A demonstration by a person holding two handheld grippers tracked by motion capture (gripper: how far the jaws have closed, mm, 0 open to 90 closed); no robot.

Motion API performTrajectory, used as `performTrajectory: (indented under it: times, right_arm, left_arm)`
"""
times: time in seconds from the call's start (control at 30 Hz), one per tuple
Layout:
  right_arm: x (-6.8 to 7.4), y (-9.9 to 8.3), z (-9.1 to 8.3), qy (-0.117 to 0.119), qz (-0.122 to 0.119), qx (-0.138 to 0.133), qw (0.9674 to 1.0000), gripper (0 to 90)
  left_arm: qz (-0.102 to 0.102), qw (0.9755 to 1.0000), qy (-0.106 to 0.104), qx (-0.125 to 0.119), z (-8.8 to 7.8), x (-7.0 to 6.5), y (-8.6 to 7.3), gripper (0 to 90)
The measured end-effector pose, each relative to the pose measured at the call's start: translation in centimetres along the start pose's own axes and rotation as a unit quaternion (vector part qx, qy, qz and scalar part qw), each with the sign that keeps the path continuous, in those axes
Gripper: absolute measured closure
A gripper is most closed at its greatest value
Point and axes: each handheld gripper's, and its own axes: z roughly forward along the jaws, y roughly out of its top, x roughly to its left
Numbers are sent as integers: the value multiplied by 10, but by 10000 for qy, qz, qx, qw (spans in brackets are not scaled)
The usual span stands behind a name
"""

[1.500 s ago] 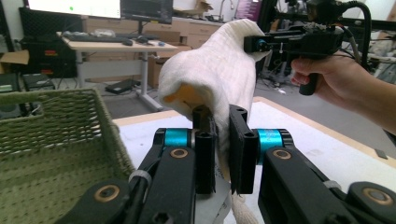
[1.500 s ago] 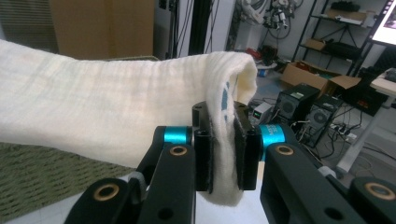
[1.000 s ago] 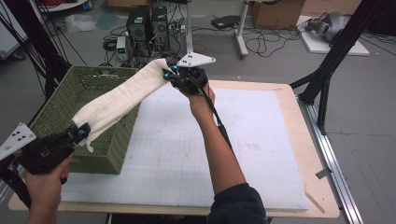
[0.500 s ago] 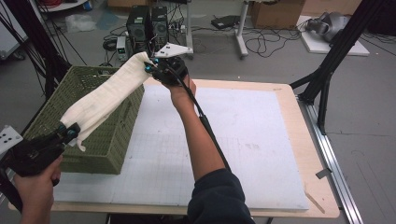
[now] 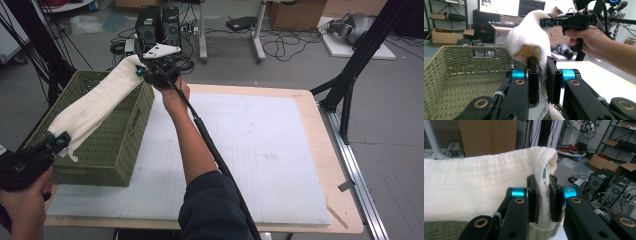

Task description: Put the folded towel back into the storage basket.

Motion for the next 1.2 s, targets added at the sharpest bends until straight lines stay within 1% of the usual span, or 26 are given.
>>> performTrajectory:
  times: [0.1,0.23,0.37,0.5,0.6,0.67,0.7,0.77,0.8,0.83,0.87,0.9,0.93,1.03,1.1,1.17,1.2]
  right_arm:
    - [3,0,10,20,46,31,10000,812]
    - [7,0,24,42,32,52,10000,811]
    - [10,1,35,53,80,67,9999,811]
    - [14,3,45,99,80,119,9998,812]
    - [18,6,55,106,94,138,9998,811]
    - [21,7,61,129,76,143,9998,811]
    - [22,7,65,141,88,170,9997,809]
    - [25,7,72,139,77,244,9996,804]
    - [26,6,75,198,125,322,9992,773]
    - [28,4,79,149,133,389,9990,658]
    - [29,1,81,-19,174,424,9989,551]
    - [30,0,82,-117,304,451,9985,519]
    - [30,-2,82,-108,381,438,9983,514]
    - [28,-3,76,-169,378,454,9981,471]
    - [26,-3,70,-145,389,396,9984,472]
    - [25,-4,63,-141,407,394,9983,469]
    - [24,-5,60,-114,417,396,9983,459]
  left_arm:
    - [13,10000,54,11,-2,3,1,820]
    - [-14,9999,111,37,-4,6,0,820]
    - [15,9998,164,80,-4,8,-2,819]
    - [-24,9997,211,121,-6,10,-3,817]
    - [27,9994,300,196,-6,12,-5,813]
    - [15,9991,368,216,-6,13,-6,800]
    - [4,9988,449,195,-7,14,-6,755]
    - [16,9983,585,75,-8,16,-6,583]
    - [61,9979,645,-17,-10,17,-5,530]
    - [99,9974,704,-123,-12,17,-4,486]
    - [144,9969,743,-200,-13,18,-4,453]
    - [172,9964,785,-262,-14,18,-3,433]
    - [196,9962,808,-274,-14,17,-3,418]
    - [213,9963,806,-232,-13,17,-4,406]
    - [244,9962,805,-210,-11,16,-5,398]
    - [362,9962,775,-188,-8,15,-5,377]
    - [508,9954,791,-178,-7,14,-6,376]
